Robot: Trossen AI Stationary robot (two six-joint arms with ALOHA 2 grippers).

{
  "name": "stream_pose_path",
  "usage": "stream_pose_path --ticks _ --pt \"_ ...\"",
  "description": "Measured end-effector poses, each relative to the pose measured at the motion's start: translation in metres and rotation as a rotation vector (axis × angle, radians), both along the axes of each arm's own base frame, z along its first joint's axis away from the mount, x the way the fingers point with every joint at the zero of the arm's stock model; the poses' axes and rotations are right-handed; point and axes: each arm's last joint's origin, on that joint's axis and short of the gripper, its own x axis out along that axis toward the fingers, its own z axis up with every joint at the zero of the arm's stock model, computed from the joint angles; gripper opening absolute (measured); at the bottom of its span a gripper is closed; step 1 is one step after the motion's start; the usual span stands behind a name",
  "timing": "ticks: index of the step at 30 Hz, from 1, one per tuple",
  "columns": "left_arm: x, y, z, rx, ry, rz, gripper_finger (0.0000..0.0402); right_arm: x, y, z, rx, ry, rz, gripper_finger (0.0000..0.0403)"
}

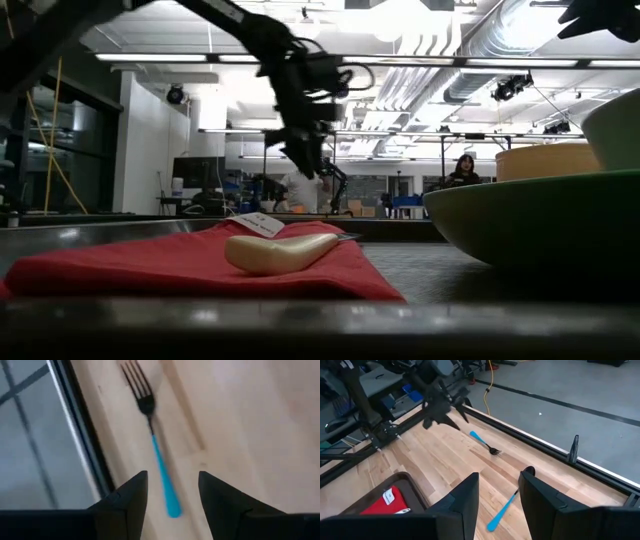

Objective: Set up tray
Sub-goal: Put the blue fork on the top of red cloth table napkin

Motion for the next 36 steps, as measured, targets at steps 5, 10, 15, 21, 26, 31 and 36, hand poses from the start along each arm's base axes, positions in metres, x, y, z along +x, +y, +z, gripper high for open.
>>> stream_pose_path --ticks 5,10,15,21,26,31,36 --pt "0.028 0.001 -0.008 0.109 0.12 -0.044 0.0227 0.001 0.0 0.001 0.007 -0.008 0.002 0.0119" --pt "0.041 0.005 -0.026 0.047 0.182 -0.021 0.0246 0.001 0.001 0.001 0.015 -0.015 0.007 0.0119" --pt "0.05 0.008 -0.032 0.055 0.15 -0.009 0.0255 0.001 0.001 0.001 0.017 -0.014 0.01 0.0119" --pt "0.059 0.012 -0.033 0.064 0.058 0.034 0.0262 0.003 0.002 0.002 0.018 -0.016 0.01 0.0119" --pt "0.065 0.017 -0.042 -0.01 0.006 0.113 0.0274 0.009 0.005 -0.002 0.006 0.006 0.008 0.0119" --pt "0.067 0.017 -0.057 -0.078 0.033 0.159 0.029 0.017 0.01 -0.01 0.01 0.023 0.017 0.0119" --pt "0.067 0.023 -0.063 -0.134 0.019 0.204 0.0306 0.025 0.015 -0.019 0.029 0.03 0.034 0.0119"
